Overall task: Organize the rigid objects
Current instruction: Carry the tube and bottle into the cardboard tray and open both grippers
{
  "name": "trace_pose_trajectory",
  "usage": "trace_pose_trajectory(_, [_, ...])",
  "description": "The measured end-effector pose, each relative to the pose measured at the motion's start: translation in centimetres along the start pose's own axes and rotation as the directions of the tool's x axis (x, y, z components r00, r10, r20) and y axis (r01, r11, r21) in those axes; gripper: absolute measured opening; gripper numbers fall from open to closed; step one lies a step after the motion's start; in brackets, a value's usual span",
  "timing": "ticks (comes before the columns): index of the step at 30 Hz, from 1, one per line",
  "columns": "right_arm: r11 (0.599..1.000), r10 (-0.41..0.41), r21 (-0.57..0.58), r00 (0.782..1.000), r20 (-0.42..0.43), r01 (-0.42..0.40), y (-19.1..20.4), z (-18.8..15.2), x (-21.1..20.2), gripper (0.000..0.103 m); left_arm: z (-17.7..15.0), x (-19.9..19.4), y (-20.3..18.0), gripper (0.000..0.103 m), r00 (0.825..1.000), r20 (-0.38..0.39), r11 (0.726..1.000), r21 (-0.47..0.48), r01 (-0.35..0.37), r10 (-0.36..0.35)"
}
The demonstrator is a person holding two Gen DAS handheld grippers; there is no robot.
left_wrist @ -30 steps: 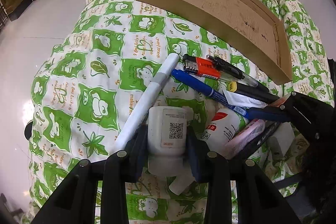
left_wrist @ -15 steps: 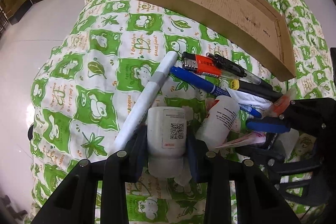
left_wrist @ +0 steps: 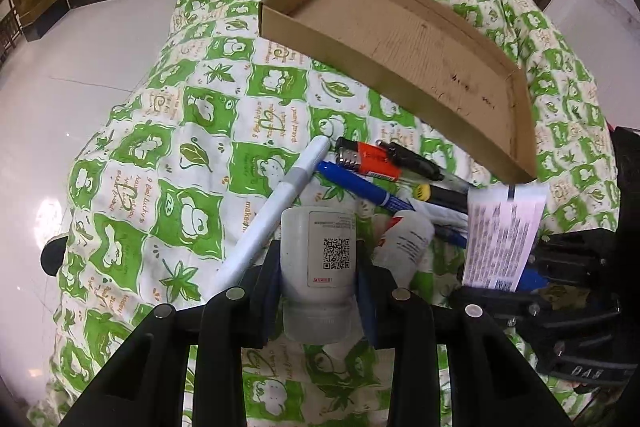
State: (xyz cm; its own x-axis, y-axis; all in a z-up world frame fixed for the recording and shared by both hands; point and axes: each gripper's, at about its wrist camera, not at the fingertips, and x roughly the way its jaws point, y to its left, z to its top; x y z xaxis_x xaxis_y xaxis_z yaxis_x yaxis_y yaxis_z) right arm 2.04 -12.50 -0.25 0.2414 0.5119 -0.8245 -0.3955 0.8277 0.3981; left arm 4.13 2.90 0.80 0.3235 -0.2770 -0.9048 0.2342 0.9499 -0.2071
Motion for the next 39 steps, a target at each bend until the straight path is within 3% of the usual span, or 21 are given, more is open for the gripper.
trace_pose_trajectory(14, [0.970, -0.091, 0.238, 0.984, 0.152, 0.052, -4.6, 1.4, -3.6, 0.015, -0.5, -1.0, -2.5, 0.034, 1.000, 0.025, 1.000, 0.004, 0.002, -0.002])
trace_pose_trajectory(28, [0.953, -0.174, 0.281, 0.964, 0.202, 0.113, -5.4, 1.0, -5.6, 0.015, 1.7, -4.1, -4.3, 0.034, 0.995, 0.095, 1.000, 0.014, 0.023, -0.024])
trace_pose_trajectory(39, [0.939, -0.209, 0.327, 0.935, 0.288, 0.109, -7.0, 1.6, -9.3, 0.015, 3.9, -3.1, -6.6, 0.034, 0.995, 0.091, 0.996, 0.077, 0.034, -0.041])
